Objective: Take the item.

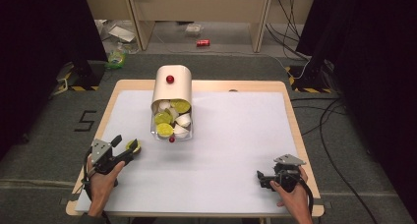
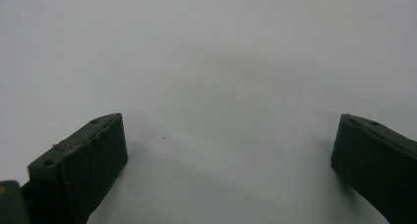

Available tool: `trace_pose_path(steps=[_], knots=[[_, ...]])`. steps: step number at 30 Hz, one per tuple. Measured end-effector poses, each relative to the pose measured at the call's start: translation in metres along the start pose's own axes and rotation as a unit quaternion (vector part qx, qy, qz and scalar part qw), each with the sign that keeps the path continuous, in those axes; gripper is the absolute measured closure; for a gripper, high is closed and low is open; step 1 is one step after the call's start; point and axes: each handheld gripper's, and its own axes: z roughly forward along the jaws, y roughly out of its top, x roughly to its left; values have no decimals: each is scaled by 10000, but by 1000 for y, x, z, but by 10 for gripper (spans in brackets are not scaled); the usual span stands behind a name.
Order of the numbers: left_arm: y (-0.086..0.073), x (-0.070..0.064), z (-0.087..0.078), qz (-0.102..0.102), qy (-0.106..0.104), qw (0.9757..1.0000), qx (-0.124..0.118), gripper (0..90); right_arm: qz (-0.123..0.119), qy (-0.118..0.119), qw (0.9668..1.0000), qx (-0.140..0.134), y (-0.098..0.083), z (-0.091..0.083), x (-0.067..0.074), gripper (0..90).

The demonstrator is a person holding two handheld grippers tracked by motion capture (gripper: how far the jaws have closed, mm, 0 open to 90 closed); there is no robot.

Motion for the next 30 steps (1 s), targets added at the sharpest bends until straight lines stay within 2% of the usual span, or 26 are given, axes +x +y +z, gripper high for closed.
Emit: trace_pose_path(steps=[5,12,24,30], knots=[[0,-3,-2,-33,12,10000,-13,281,0,0,10000,-1,0,0,0,7],[0,-11,-9,28,-19,10000,-55,253,-4,2,10000,0,0,0,0,7],[0,-34,-18,235,-233,9994,-60,234,-2,4,10000,0,0,0,0,7],[-3,-40,-21,305,-289,9991,-90,231,-2,3,10000,0,0,0,0,7]])
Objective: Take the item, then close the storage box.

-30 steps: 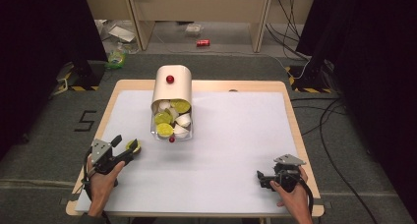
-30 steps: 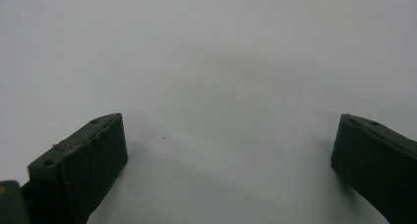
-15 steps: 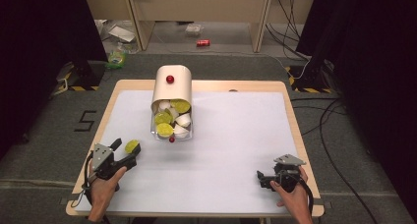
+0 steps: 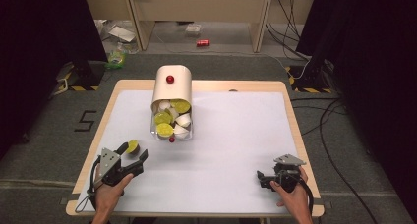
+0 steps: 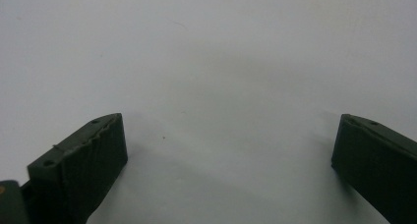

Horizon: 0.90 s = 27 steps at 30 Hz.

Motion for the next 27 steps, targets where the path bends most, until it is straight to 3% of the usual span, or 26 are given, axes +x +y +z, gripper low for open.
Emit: trace_pose_path(steps=[27], knots=[[10,-12,6,91,-107,9998,-145,222,2,-1,10000,2,0,0,0,7]])
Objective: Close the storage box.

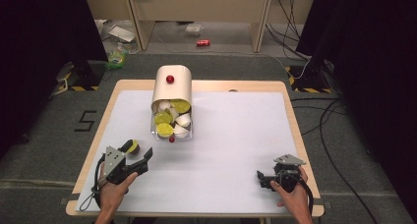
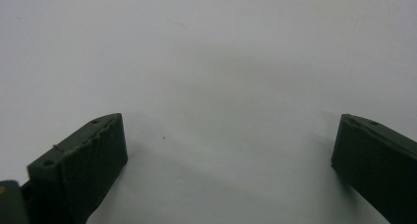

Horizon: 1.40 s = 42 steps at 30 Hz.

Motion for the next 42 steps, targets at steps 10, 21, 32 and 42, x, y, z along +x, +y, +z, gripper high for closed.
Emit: trace_pose_path(steps=[10,21,32,42], knots=[[5,0,6,73,32,9999,-72,222,0,-1,10000,1,0,0,0,7],[9,-2,17,88,16,9999,-80,220,0,-2,10000,2,0,0,0,7],[10,-4,26,116,75,9999,-71,220,1,-1,10000,1,0,0,0,7],[13,-5,34,0,116,9999,-75,201,3,3,10000,6,0,0,0,7]])
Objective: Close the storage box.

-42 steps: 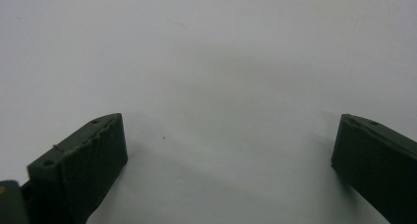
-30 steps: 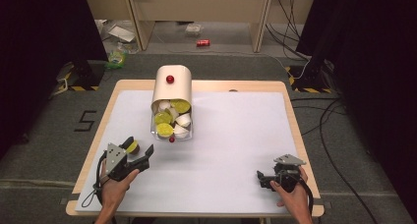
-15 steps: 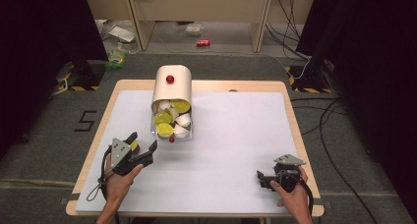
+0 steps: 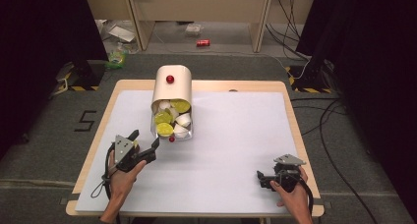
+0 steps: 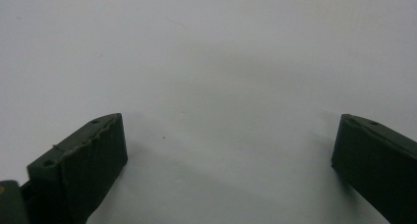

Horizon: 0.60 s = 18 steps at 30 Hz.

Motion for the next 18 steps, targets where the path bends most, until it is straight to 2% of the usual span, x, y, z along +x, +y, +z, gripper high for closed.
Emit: trace_pose_path(steps=[16,18], knots=[[6,1,8,-68,60,10000,-20,181,-1,-1,10000,3,0,0,0,7],[6,1,10,-129,50,9999,-12,180,0,-1,10000,0,0,0,0,7]])
